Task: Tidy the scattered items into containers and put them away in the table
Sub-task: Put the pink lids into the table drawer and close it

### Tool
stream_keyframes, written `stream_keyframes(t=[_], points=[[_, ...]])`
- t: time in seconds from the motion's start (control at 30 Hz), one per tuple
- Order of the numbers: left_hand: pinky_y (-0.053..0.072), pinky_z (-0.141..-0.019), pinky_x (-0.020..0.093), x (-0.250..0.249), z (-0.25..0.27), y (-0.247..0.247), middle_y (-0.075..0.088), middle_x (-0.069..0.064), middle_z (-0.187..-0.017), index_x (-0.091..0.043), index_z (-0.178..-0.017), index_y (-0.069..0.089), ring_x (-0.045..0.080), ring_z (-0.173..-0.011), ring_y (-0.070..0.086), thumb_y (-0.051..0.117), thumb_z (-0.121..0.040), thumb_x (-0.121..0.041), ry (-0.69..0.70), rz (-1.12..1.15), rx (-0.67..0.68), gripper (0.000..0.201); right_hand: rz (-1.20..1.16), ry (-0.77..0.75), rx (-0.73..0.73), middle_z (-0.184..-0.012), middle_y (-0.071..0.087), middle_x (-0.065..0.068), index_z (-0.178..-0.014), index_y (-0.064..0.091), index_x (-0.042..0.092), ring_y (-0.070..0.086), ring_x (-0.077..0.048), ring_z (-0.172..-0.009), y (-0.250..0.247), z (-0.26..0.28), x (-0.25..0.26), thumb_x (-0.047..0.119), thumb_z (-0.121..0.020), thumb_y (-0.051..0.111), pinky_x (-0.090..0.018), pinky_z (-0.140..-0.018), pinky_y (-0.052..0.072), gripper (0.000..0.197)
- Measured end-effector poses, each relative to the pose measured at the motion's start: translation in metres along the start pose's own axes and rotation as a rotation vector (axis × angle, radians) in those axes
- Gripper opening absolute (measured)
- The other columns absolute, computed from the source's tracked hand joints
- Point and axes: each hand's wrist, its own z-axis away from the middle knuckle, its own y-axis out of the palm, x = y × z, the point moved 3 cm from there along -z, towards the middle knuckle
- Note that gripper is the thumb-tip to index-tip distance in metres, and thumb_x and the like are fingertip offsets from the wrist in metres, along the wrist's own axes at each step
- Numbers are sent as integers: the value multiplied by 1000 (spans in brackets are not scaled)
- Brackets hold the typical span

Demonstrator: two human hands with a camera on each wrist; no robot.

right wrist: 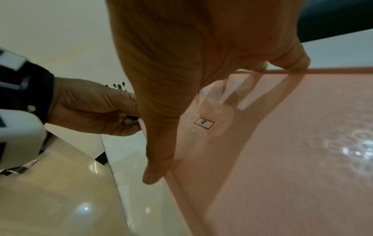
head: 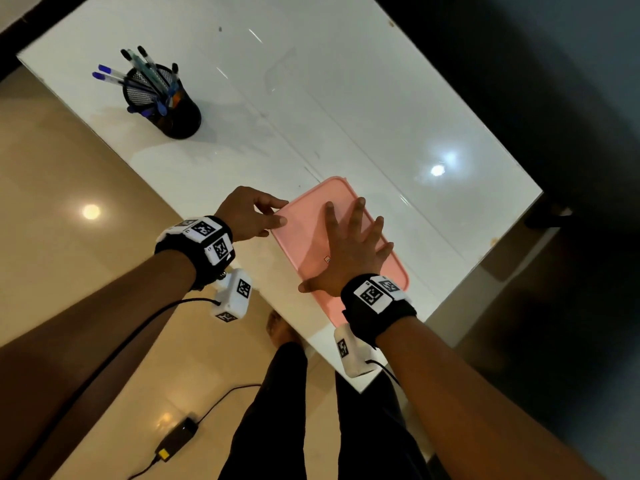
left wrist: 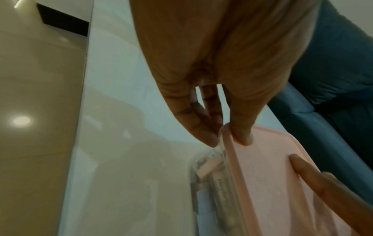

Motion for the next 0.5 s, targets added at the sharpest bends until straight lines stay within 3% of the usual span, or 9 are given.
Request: stream_keyframes(t=[0.13,0.3,0.5], points=[[60,-61,23,-5,-2,-5,62,9,-82,-14,-112,69,27,-72,67,78,-78,-6,-24,17,64,36,-9,19,63,-148,-45,-11,-142,-32,39,-24,-55,-138,-5,-5,7,63,-49,86,-79,-104,6,153],[60,-69,37,-4,6,1,61,9,-74,-14,-105,65,25,-63,68,77,-78,-6,-55,-9,9,30,79,-29,91,-148,-46,-12,-143,-32,40,-25,-57,-136,-12,-15,7,60,-46,89,-82,-101,7,156],[60,-62,37,14,36,27,63,13,-69,-13,-112,53,26,-60,70,74,-79,-2,-161,123,-49,40,360,-290,85,-151,-41,-9,-142,-31,44,-24,-54,-138,-38,-30,-8,59,-43,90,-81,-102,4,157]])
